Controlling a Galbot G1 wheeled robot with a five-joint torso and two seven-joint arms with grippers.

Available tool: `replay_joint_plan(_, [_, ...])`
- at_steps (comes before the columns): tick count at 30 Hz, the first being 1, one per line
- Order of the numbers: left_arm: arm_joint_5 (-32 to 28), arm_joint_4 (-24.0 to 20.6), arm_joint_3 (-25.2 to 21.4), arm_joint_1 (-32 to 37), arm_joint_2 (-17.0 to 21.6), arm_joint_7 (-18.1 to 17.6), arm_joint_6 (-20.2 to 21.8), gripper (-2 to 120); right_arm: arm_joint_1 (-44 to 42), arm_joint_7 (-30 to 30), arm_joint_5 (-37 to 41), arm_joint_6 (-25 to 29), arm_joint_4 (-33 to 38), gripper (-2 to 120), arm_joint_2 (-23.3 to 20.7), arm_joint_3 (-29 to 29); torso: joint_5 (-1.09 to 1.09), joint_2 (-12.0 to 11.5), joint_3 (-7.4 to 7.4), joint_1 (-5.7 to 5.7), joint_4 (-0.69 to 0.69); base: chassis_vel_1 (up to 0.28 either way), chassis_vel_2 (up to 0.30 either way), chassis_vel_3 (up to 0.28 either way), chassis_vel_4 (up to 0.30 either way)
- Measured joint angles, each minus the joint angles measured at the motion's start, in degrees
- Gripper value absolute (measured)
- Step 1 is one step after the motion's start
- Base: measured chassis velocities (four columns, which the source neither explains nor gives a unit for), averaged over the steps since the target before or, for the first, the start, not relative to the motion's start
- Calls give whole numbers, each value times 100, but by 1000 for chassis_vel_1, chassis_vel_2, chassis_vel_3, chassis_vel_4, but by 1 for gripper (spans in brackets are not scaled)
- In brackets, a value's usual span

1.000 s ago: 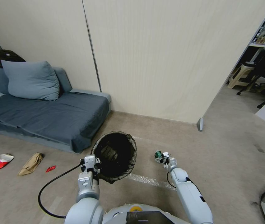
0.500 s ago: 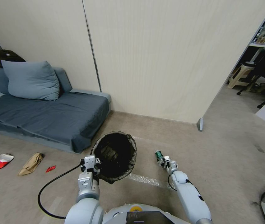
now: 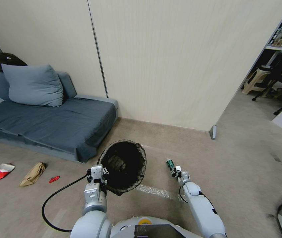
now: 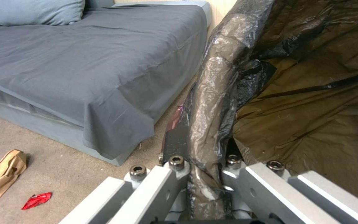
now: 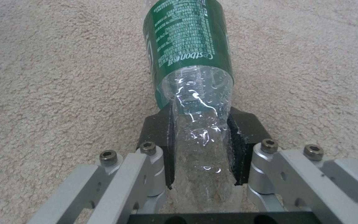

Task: Pick up the trash bin, then pick up the garbage from the floor and place it into the trash bin.

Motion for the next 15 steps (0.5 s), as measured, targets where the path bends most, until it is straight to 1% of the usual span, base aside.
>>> replay_joint_plan(9, [15, 14, 30, -10, 0, 0, -2, 1, -71, 76, 40, 58, 224, 23, -14, 8, 0, 0, 0, 0, 0, 0, 0, 0, 0])
replay_joint_plan(11, [16, 23, 34, -14, 0, 0, -2, 1, -147, 113, 89, 89, 473, 23, -26, 1, 0, 0, 0, 0, 0, 0, 0, 0, 0])
replay_joint_plan(12, [16, 38, 38, -17, 0, 0, -4, 1, -212, 131, 147, 99, 710, 23, -36, -6, 1, 0, 0, 0, 0, 0, 0, 0, 0])
replay_joint_plan(13, [16, 38, 38, -17, 0, 0, -4, 1, -212, 131, 147, 99, 710, 23, -36, -6, 1, 0, 0, 0, 0, 0, 0, 0, 0])
replay_joint_plan(15, [17, 68, 53, -21, 0, 0, -7, 1, -373, 153, 273, 101, 1259, 23, -71, -23, -1, 0, 0, 0, 2, 0, 0, 0, 0])
